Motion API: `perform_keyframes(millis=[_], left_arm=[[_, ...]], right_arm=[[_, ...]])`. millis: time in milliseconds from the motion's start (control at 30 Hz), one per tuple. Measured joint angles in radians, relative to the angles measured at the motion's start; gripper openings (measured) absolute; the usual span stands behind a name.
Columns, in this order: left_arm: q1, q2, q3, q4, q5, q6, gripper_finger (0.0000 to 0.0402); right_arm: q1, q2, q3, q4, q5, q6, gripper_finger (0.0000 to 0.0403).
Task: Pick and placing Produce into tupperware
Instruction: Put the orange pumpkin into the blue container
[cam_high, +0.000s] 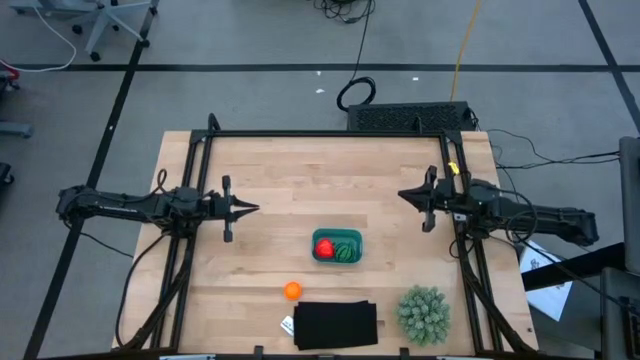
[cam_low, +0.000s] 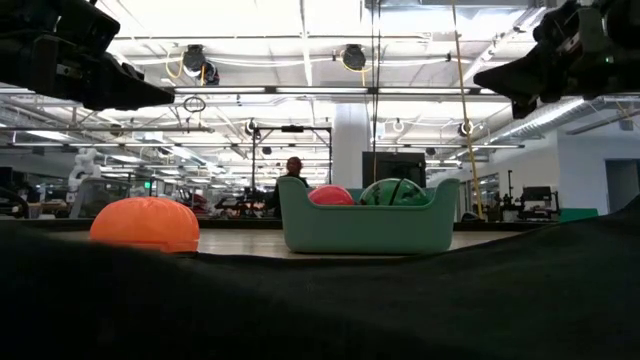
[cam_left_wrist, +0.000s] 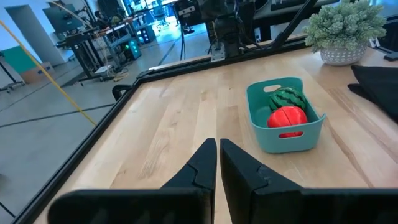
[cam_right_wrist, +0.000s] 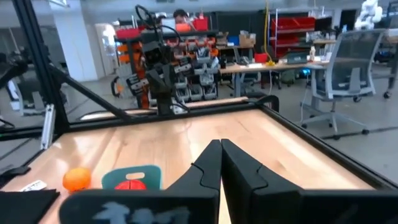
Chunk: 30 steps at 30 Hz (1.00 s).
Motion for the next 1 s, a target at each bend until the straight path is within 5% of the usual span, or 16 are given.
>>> perform_keyframes(millis=[267, 733, 1000], left_arm=[[0.000, 0.000, 0.000, 0.000, 0.000, 0.003, 0.0026], [0.000, 0.000, 0.000, 0.008, 0.017, -0.002, 0.0026], [0.000, 0.000, 0.000, 0.158, 0.036, -0.072, 0.0026]], right_arm=[[0.000, 0.001, -0.095, 0.175, -0.001, 0.007, 0.0000], [0.000, 0.000, -0.100, 0.158, -0.003, 0.007, 0.0000], [0.000, 0.000, -0.100, 0.159, -0.003, 0.006, 0.0000]])
